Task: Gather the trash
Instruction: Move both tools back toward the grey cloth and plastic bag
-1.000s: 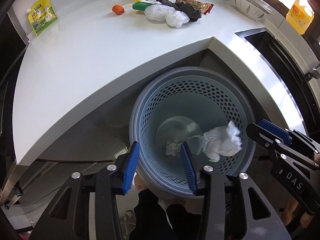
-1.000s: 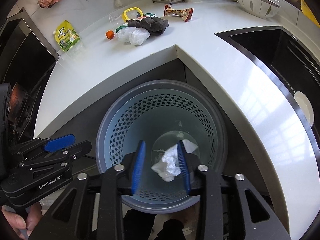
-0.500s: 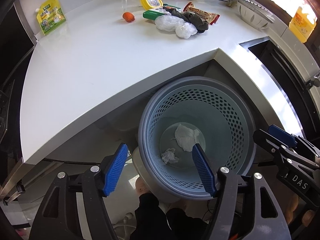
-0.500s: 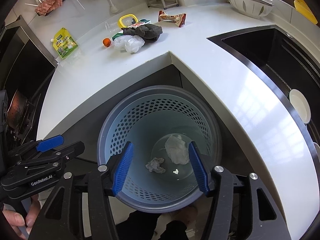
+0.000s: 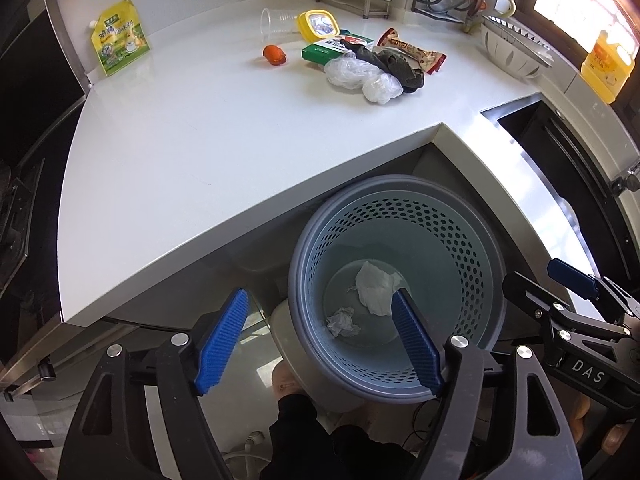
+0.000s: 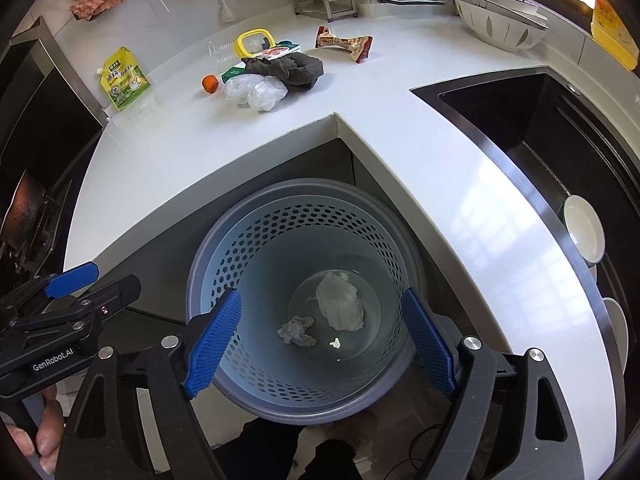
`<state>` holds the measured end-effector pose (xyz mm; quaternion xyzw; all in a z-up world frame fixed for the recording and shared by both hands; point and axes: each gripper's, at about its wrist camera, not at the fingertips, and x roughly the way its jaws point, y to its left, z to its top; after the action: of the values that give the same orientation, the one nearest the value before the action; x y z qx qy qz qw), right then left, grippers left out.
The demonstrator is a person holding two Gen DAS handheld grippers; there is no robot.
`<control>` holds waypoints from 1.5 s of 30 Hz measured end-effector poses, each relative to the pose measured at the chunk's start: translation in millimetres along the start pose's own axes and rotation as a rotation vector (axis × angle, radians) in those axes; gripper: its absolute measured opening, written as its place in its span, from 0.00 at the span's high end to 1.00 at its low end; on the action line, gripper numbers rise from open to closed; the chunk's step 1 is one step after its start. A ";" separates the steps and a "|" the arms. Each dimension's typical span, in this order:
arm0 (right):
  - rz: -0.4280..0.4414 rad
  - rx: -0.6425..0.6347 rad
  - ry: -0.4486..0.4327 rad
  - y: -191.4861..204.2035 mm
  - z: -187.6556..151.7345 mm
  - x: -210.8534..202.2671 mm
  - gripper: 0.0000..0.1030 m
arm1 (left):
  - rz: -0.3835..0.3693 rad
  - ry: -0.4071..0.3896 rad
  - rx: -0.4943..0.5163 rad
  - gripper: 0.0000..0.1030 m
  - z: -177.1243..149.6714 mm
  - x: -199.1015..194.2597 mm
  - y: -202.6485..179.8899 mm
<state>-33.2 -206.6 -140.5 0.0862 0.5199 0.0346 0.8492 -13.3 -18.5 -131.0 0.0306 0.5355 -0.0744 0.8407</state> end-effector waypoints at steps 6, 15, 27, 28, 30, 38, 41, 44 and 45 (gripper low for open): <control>-0.012 -0.029 0.004 6.7 5.1 -4.5 0.22 | 0.010 -0.018 -0.009 0.29 2.4 -9.9 1.1; -0.024 -0.034 -0.026 7.3 18.0 -17.0 0.21 | 0.007 -0.051 -0.025 0.27 11.7 -20.8 -1.3; -0.029 -0.049 -0.090 2.8 42.2 -26.5 0.21 | 0.017 -0.109 -0.055 0.25 40.3 -27.9 4.0; -0.029 -0.049 -0.097 2.4 45.0 -27.2 0.21 | 0.019 -0.114 -0.060 0.25 43.7 -28.1 5.3; -0.033 -0.053 -0.109 2.3 51.7 -27.1 0.21 | 0.021 -0.123 -0.070 0.25 50.7 -27.1 8.4; -0.038 -0.062 -0.133 3.4 82.1 -13.5 0.21 | 0.041 -0.162 -0.104 0.21 80.8 -19.2 18.7; -0.038 -0.060 -0.133 2.0 97.2 -4.6 0.21 | 0.042 -0.165 -0.117 0.20 92.6 -12.1 22.5; -0.034 -0.058 -0.137 0.4 113.2 4.7 0.21 | 0.040 -0.167 -0.128 0.20 103.8 -4.1 24.9; -0.033 -0.058 -0.140 -0.2 118.9 7.8 0.21 | 0.040 -0.167 -0.129 0.20 108.2 -0.9 25.7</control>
<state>76.0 -218.7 -94.6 0.0553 0.4592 0.0296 0.8861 87.3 -7.2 -85.1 -0.0195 0.4665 -0.0253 0.8839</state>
